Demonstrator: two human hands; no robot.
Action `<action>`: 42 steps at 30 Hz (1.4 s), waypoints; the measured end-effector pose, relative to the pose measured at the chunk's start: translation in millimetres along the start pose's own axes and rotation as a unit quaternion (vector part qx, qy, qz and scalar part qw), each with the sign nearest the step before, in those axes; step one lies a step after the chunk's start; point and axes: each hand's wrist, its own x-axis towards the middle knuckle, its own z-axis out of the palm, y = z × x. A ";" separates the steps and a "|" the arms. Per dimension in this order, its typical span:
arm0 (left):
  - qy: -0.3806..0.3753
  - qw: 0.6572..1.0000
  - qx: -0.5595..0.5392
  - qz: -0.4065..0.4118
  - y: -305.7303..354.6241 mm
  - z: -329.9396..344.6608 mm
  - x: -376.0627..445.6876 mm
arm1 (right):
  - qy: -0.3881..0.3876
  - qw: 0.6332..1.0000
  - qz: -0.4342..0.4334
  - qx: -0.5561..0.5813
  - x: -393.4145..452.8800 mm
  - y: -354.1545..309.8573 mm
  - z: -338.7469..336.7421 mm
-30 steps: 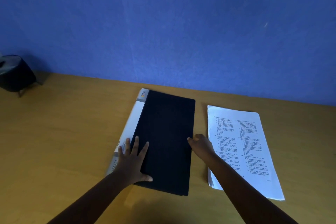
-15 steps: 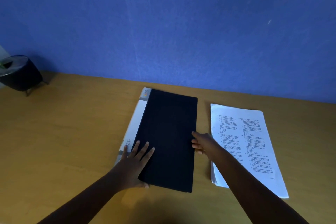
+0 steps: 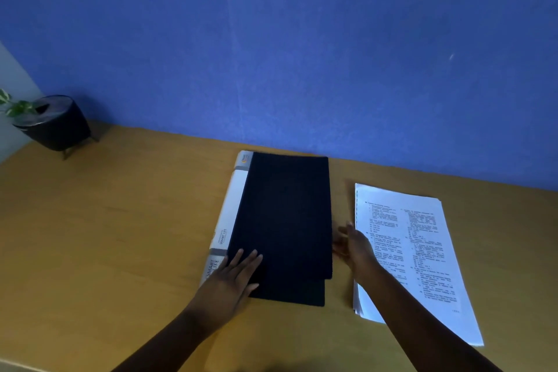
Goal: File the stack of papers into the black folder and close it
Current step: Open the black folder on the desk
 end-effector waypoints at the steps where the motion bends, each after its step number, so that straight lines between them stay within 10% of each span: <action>1: 0.039 0.997 -0.059 -0.016 2.8 0.6 -1.6 | 0.008 0.998 -0.044 -0.051 -0.8 1.9 1.5; 6: 0.247 0.867 -0.356 -0.247 16.4 0.8 -14.1 | -0.097 0.860 -0.273 -0.420 -17.5 17.8 17.8; 11: 0.436 0.680 -0.430 -0.404 10.0 -6.8 -13.9 | -0.129 0.734 -0.298 -0.597 -17.4 37.8 35.1; 15: 0.437 0.579 -0.478 -0.494 -25.9 -4.8 -17.2 | -0.101 0.686 -0.297 -0.657 -17.8 50.1 35.5; 24: 0.450 0.509 -0.382 -0.627 -91.9 -6.6 -20.0 | -0.092 0.683 -0.288 -0.665 -13.9 54.8 31.2; 30: 0.316 0.579 -0.264 -0.704 -79.7 -1.9 24.3 | -0.080 0.688 -0.288 -0.661 -13.8 59.1 31.2; 35: 0.075 0.863 -0.243 -0.437 -47.2 17.8 66.1 | -0.086 0.681 -0.272 -0.675 -15.4 55.4 29.3; 42: -0.106 0.924 -0.127 -0.346 -47.7 28.1 76.0 | -0.071 0.674 -0.251 -0.691 -23.3 55.3 29.2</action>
